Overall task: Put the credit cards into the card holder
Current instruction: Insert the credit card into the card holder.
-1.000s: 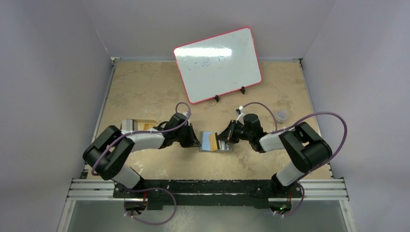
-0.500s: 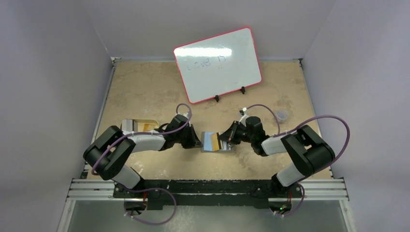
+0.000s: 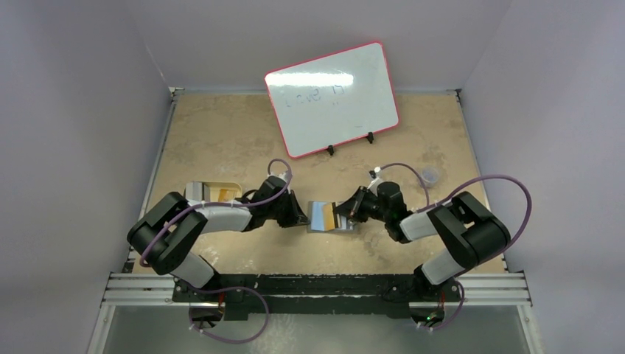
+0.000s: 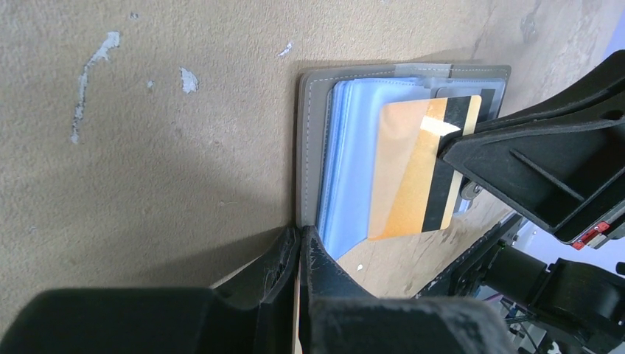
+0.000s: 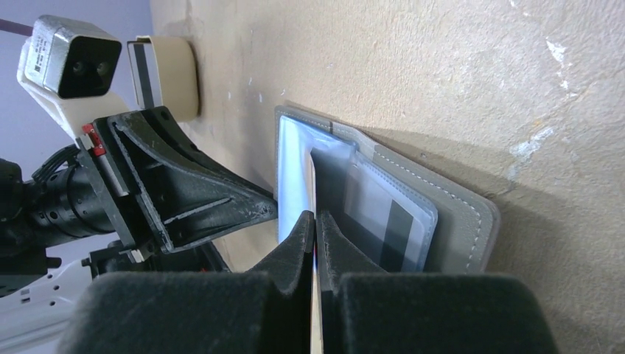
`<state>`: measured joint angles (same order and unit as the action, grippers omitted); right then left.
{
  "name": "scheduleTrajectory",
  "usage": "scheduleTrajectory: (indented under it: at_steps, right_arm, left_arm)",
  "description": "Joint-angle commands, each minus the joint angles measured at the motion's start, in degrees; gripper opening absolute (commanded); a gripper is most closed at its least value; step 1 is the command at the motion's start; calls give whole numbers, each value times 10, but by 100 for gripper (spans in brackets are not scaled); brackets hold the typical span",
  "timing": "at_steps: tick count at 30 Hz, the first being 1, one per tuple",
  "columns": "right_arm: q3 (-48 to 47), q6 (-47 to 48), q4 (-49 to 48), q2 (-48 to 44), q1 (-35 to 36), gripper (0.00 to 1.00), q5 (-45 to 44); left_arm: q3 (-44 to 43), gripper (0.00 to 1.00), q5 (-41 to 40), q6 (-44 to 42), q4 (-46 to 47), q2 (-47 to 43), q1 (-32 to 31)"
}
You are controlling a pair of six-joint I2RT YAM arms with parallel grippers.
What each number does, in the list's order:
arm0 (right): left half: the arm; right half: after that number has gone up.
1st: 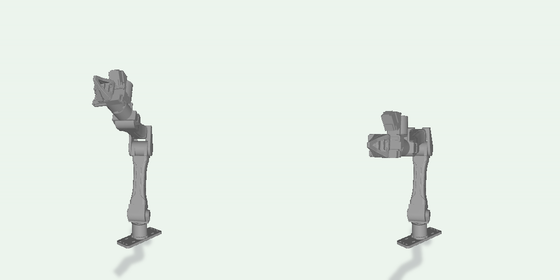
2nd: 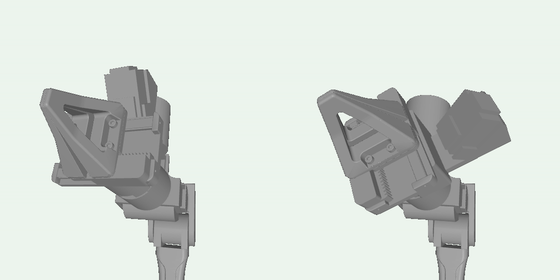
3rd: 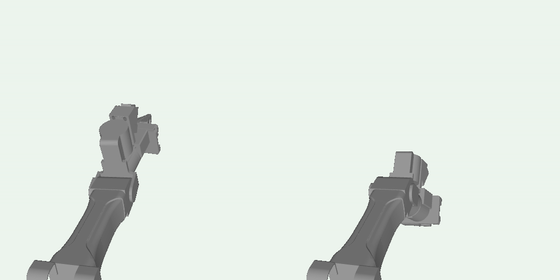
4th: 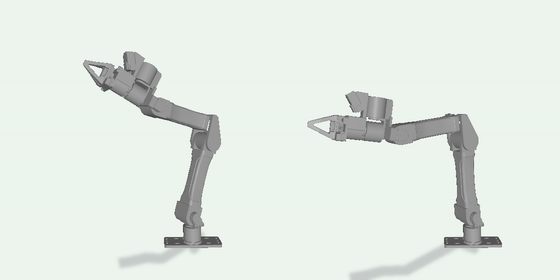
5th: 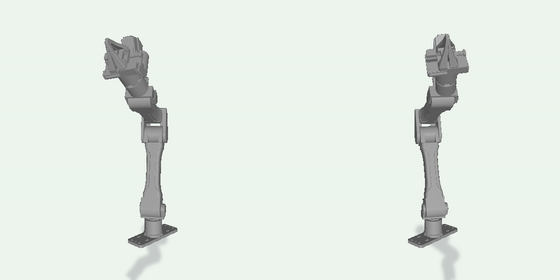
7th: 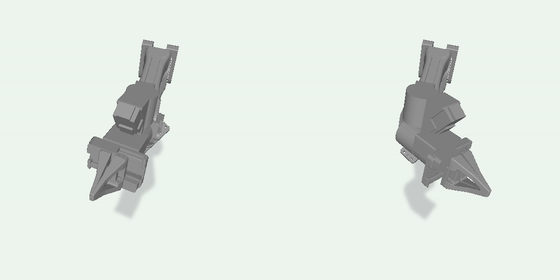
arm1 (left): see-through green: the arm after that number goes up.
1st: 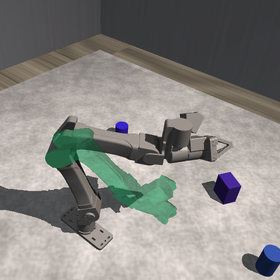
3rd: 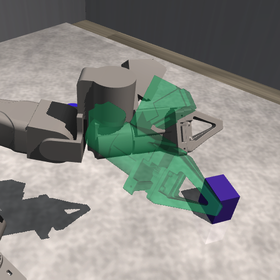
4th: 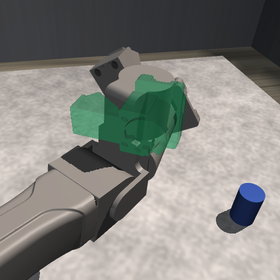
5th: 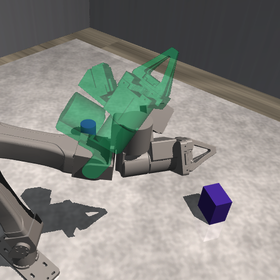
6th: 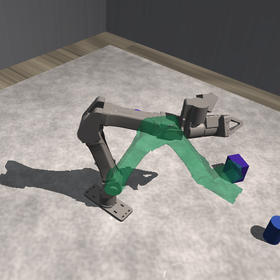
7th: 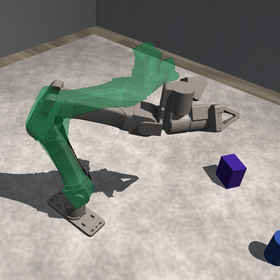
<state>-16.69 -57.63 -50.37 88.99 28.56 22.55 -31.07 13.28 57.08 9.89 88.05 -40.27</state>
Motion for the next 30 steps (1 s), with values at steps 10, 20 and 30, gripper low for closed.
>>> scheduleTrajectory:
  at_steps: [10,20,30]
  right_arm:
    - [13,-15,-67,12,4,0,-45]
    - [-54,80,188,-67,6,28,-104]
    - [-103,132,333,-108,14,42,-110]
  left_arm:
    - [33,0,-38,32,-16,19,-27]
    - [26,0,-47,43,-9,18,-37]
    - [22,0,-50,39,-7,12,-37]
